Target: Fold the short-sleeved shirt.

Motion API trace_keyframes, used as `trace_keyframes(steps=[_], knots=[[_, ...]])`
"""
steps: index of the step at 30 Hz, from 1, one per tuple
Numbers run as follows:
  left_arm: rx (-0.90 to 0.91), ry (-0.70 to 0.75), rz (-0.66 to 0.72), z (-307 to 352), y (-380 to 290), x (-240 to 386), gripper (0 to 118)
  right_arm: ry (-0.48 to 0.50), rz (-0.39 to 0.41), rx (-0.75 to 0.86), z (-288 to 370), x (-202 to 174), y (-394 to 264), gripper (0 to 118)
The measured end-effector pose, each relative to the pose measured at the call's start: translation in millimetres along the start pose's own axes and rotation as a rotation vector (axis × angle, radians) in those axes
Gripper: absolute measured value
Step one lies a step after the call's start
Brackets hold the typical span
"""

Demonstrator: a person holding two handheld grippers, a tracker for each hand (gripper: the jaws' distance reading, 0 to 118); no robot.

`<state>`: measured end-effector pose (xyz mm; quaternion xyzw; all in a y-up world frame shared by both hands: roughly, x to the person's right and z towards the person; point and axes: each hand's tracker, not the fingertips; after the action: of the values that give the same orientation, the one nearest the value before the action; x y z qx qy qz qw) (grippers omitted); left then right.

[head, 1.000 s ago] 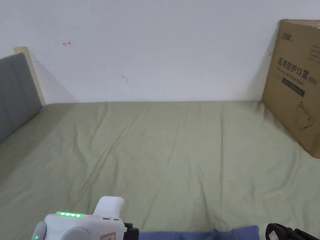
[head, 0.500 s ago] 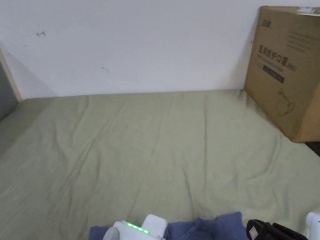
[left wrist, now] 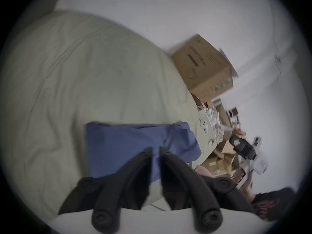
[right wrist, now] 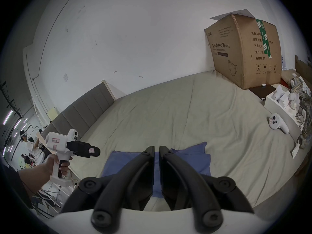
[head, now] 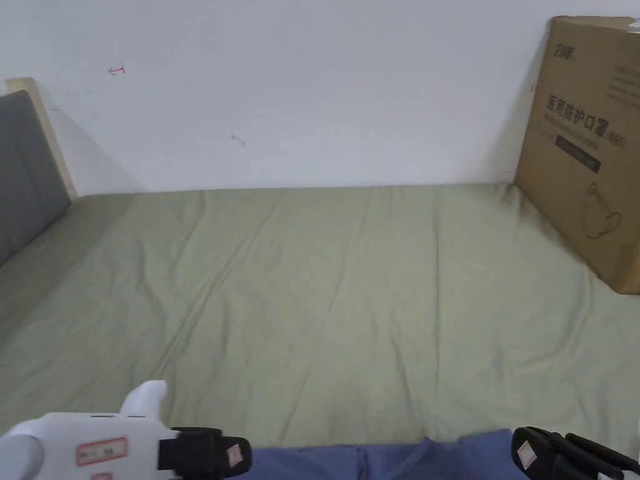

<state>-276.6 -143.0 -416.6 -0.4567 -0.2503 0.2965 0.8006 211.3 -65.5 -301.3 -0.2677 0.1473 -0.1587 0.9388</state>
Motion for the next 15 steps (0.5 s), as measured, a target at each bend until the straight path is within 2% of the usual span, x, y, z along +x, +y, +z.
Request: trace_keyframes(steps=[1,3,4,5,10,12,15], knots=[[-0.008,-0.012,0.064,4,2,-20,39,0.0,-0.002,-0.007,-2,-2,-1,7],[-0.024,-0.026,0.119,7,0,-50,107,0.005,0.002,-0.026,-7,-5,-2,7],[-0.038,-0.037,0.14,6,-2,-64,118,0.003,0.01,-0.036,-10,-8,-3,7],[-0.011,-0.06,0.158,6,-5,-75,114,-0.001,0.018,-0.042,-12,-11,-3,7],[-0.112,-0.28,0.36,-35,-19,-136,118,-0.005,0.044,-0.093,-28,-20,-3,7],[-0.131,-0.336,0.4,-62,-27,-146,118,-0.006,0.051,-0.11,-34,-24,-3,7],[-0.097,-0.516,0.391,-86,-27,-130,118,-0.006,0.061,-0.126,-43,-29,-3,7]])
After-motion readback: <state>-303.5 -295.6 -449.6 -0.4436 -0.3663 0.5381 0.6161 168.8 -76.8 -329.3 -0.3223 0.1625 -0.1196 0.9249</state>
